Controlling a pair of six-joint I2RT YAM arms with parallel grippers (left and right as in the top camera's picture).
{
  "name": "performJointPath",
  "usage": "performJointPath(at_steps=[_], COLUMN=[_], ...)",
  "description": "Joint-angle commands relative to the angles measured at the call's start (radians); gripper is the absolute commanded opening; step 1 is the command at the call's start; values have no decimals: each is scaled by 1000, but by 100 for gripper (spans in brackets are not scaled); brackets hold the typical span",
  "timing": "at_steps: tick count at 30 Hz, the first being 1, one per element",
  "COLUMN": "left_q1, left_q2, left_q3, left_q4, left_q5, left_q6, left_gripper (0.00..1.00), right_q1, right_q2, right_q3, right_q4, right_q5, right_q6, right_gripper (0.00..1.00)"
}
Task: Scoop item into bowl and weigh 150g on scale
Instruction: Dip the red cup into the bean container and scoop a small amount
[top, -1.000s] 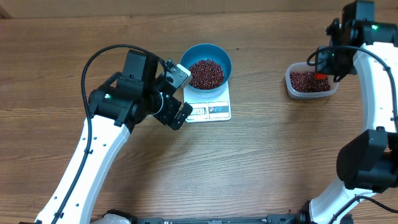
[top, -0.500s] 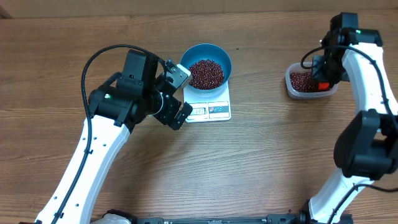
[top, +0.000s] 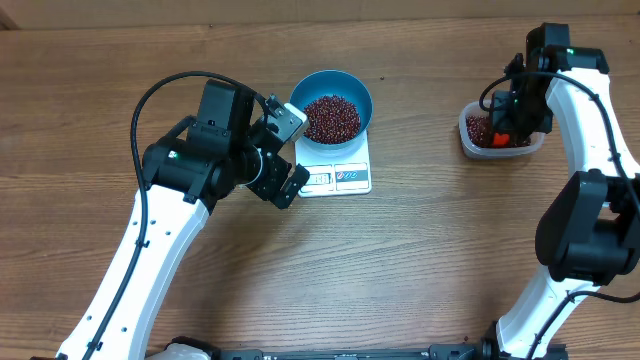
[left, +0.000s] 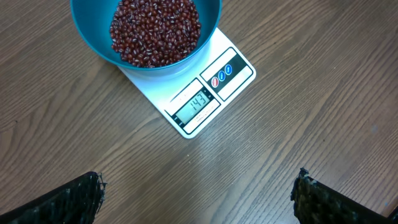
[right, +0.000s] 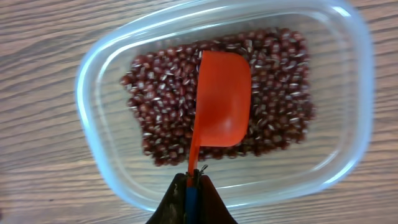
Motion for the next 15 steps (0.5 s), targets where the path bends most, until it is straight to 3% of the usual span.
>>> performJointPath(at_steps=[1, 15], left_q1=[5, 5], left_q2=[-10, -10], left_q3=[21, 21], left_q4=[4, 4], left_q5=[19, 19], left_q6=[-7, -7], left_gripper=[100, 100], right_q1=[-3, -81], right_q2=[17, 17], right_q3=[-1, 3], right_q4=[3, -13], right_q5=[-80, -354], right_q6=[-5, -54], right_gripper=[4, 4])
